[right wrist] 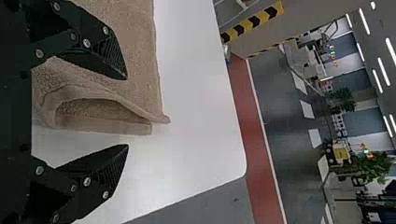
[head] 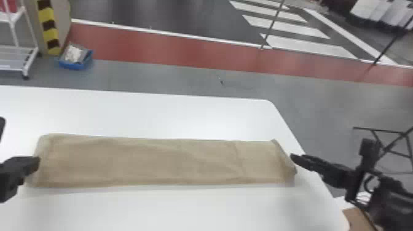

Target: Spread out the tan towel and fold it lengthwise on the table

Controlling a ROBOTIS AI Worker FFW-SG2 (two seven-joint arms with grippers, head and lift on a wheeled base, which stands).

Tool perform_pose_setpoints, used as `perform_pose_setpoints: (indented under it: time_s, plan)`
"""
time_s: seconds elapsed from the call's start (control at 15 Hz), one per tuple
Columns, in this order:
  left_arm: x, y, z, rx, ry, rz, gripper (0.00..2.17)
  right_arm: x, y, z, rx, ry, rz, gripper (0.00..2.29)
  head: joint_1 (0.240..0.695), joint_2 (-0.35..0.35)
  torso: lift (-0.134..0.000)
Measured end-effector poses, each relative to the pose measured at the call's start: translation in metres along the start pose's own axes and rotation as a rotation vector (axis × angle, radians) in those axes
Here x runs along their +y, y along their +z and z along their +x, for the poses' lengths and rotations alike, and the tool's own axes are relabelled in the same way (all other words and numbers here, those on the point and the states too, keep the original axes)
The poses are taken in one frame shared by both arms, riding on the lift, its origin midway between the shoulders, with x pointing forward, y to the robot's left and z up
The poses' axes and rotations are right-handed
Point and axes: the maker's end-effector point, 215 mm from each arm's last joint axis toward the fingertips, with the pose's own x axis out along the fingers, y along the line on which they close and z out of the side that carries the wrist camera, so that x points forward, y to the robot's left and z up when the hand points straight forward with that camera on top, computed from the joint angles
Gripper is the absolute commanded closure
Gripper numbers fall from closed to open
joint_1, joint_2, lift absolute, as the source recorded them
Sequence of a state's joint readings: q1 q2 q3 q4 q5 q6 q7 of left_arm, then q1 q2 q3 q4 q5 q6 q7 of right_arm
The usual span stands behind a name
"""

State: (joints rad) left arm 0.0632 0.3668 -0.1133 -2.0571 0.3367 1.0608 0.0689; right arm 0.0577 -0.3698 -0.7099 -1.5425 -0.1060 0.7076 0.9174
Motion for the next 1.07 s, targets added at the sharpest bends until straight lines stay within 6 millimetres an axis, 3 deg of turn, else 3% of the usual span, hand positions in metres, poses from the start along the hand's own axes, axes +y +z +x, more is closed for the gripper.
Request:
perform_pose_setpoints:
  time_s: [0.4, 0.6, 0.73, 0.8, 1.07]
  plan:
    - [0.001, -0.003, 0.002, 0.006, -0.003, 0.002, 1.36, 0.019, -0.018, 0.032, 0.066, 0.023, 0.014, 0.42, 0.695, -0.316, -0.124]
    - [0.002, -0.004, 0.002, 0.006, -0.002, 0.002, 1.36, 0.02, -0.02, 0.043, 0.091, 0.009, 0.023, 0.66, 0.695, -0.309, -0.124]
    - [0.002, -0.004, 0.002, 0.006, -0.002, 0.003, 1.36, 0.02, -0.02, 0.045, 0.095, 0.01, 0.032, 1.3, 0.695, -0.307, -0.124]
    - [0.002, -0.004, 0.002, 0.006, -0.002, 0.003, 1.36, 0.021, -0.022, 0.045, 0.101, 0.012, 0.043, 1.46, 0.695, -0.306, -0.124]
    - [0.003, -0.004, 0.002, 0.007, 0.001, 0.006, 1.36, 0.021, -0.015, 0.036, 0.07, 0.03, 0.052, 1.51, 0.695, -0.309, -0.124]
